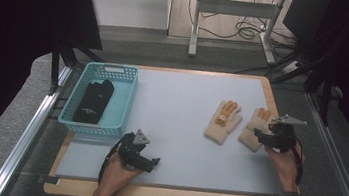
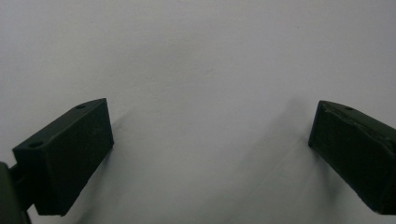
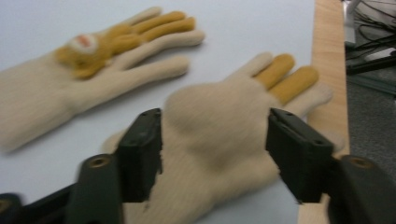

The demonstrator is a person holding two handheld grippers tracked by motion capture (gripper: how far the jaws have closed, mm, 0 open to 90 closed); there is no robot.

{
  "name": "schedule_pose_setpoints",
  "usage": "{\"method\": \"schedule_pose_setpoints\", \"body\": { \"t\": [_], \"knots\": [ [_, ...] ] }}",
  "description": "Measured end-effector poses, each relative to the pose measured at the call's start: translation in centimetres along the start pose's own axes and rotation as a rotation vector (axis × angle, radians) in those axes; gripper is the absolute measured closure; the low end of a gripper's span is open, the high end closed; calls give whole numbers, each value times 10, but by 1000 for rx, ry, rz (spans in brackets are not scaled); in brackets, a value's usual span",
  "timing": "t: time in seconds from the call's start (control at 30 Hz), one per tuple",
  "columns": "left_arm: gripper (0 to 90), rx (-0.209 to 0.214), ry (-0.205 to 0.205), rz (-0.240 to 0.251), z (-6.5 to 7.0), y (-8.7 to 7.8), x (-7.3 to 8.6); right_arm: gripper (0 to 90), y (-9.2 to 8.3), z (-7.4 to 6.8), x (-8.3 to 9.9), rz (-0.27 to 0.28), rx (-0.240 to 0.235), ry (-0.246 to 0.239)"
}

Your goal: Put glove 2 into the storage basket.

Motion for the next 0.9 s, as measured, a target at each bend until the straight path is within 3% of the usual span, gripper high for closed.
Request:
{"method": "schedule_pose_setpoints", "body": {
  "t": [0.17,0.27,0.33,0.4,0.57,0.9],
  "knots": [
    [0,0,-1,1,0,0,0,245,29,10,0,-26,-7,-18],
    [0,0,-1,1,0,0,0,242,44,11,3,-48,-14,-27],
    [0,0,1,0,0,0,0,285,52,12,4,-57,-22,5],
    [0,0,1,0,0,0,0,347,55,12,6,-57,-55,57],
    [0,0,1,0,0,0,0,499,52,12,7,-62,-56,83],
    [0,-1,-2,2,0,0,0,528,42,7,3,-46,-60,84]
  ]
}}
Point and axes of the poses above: each handheld gripper's, and its own axes: y roughly forward along the jaws, x roughly out of its underside, z roughly to its right, the point moved 8 cm from there along y, roughly forward along the jaws, and after that the axes turned 8 degrees about -x, right-handed, at the moved point
